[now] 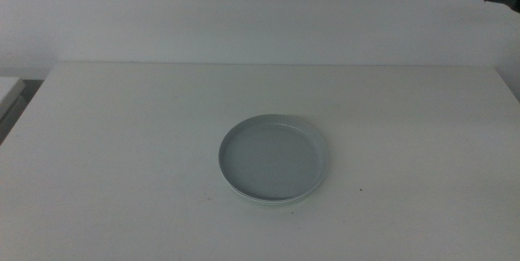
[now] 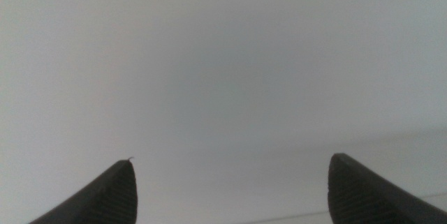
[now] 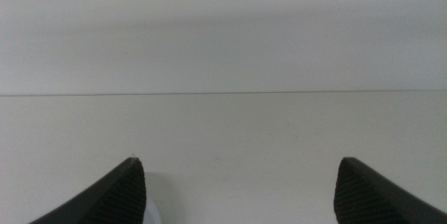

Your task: Stack the three bowls on top of each other.

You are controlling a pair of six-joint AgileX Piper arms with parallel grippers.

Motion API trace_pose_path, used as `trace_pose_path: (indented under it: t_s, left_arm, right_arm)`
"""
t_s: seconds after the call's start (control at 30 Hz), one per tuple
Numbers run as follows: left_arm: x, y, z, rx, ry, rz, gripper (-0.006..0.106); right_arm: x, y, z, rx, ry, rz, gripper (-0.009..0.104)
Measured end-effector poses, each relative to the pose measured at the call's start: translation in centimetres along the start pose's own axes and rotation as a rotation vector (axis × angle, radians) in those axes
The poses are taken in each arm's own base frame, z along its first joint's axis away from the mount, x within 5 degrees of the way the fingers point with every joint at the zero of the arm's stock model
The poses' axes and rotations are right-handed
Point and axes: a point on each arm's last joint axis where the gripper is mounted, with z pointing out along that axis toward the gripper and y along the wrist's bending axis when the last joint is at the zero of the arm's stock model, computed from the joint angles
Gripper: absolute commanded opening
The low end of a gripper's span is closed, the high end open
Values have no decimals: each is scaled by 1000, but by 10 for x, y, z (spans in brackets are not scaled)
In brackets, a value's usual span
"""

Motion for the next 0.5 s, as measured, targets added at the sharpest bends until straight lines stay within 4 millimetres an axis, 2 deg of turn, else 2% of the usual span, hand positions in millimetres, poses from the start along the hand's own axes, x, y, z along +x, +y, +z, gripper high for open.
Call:
trace_pose_path:
  t_s: [0.4, 0.5]
  left_arm:
    - [-1, 1, 0, -11, -18, 12, 94]
    - [4, 0, -6, 2, -19, -9, 94]
  right_arm:
    - [0, 0, 0, 0, 2, 0, 93]
    - [4, -1, 2, 1, 9, 5, 93]
